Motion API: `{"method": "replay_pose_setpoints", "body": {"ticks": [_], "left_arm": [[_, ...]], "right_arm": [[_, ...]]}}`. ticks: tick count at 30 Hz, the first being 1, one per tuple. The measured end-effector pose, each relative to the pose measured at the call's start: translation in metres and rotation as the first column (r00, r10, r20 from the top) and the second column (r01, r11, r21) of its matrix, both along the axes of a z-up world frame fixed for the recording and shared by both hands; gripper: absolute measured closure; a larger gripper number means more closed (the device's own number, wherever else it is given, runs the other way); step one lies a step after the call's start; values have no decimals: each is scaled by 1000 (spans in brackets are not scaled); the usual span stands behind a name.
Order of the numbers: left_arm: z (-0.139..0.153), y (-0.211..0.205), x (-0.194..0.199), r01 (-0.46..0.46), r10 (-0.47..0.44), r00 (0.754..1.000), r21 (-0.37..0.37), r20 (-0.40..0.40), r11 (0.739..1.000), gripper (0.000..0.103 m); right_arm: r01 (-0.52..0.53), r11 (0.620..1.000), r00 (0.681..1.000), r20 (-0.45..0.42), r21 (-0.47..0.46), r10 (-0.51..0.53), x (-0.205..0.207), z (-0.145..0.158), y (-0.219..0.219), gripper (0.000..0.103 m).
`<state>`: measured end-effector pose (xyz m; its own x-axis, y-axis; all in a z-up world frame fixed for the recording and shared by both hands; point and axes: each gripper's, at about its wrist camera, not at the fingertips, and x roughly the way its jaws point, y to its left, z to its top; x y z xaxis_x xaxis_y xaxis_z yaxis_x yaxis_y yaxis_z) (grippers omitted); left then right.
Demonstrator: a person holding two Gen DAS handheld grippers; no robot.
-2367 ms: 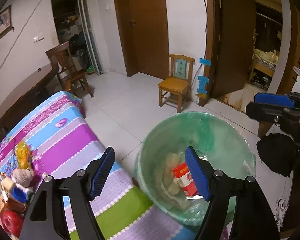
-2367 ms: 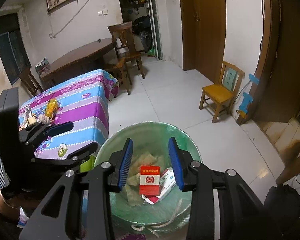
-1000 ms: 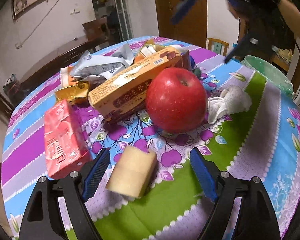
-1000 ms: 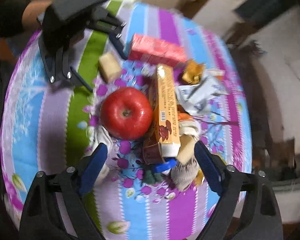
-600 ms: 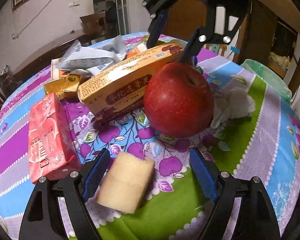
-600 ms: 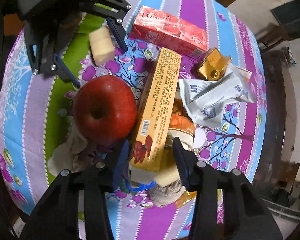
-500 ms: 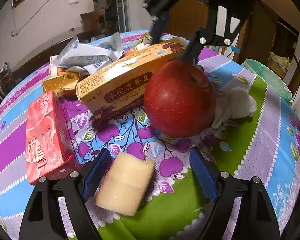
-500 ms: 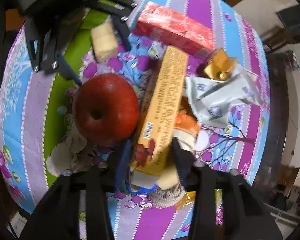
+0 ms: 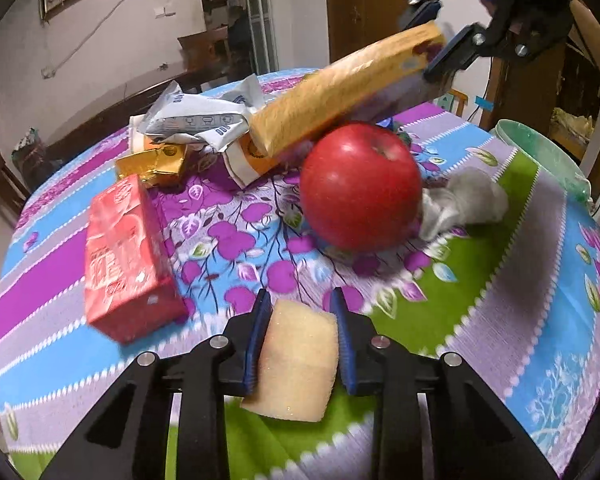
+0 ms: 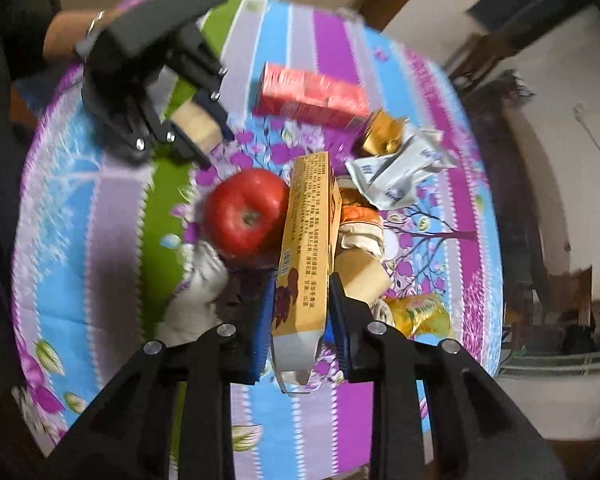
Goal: Collect trash
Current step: 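Grasp the long orange box with the right gripper while the left grasps the yellow sponge, then carry the orange box and sponge over the green bin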
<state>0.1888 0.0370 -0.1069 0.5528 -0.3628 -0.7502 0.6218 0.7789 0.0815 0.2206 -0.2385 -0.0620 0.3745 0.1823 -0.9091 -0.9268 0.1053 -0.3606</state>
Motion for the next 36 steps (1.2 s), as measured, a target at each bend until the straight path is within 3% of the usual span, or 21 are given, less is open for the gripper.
{"method": "replay_pose_setpoints", "body": {"ticks": [5, 8, 10, 11, 15, 17, 18, 19, 22, 26, 36], "left_arm": [[10, 9, -25, -35, 35, 999, -35, -13, 999, 71], [7, 10, -39, -47, 46, 998, -36, -30, 998, 70], [-1, 7, -47, -65, 65, 997, 2, -39, 998, 70], [-6, 7, -49, -73, 74, 996, 20, -42, 997, 69], [-8, 9, -45, -110, 110, 993, 6, -50, 994, 65], [-9, 10, -43, -130, 130, 990, 2, -52, 992, 61], [-9, 10, -43, -135, 135, 990, 4, -51, 991, 58], [-10, 10, -43, -140, 140, 989, 5, -49, 990, 57], [-11, 15, -42, -160, 160, 986, -12, -46, 987, 49], [-11, 19, -43, -173, 172, 984, -16, -53, 985, 40], [-1, 33, -59, -156, 155, 988, -37, -27, 987, 35]], "right_arm": [[124, 988, 991, 30, 91, -128, -34, 11, -36, 78], [278, 928, 959, -25, 247, -281, -66, 10, -78, 78], [469, 808, 881, -133, 356, -453, -89, -7, -112, 78], [567, 730, 821, -196, 382, -536, -103, -24, -128, 78], [724, 547, 676, -273, 421, -684, -135, -69, -147, 77], [740, 507, 659, -322, 442, -680, -137, -69, -152, 77], [736, 504, 660, -318, 451, -680, -137, -67, -150, 74], [730, 509, 666, -305, 456, -681, -136, -65, -149, 63], [705, 537, 687, -262, 463, -678, -125, -62, -140, 50], [715, 551, 687, -283, 430, -669, -114, -70, -134, 50], [742, 513, 656, -312, 431, -687, -121, -80, -140, 50]]}}
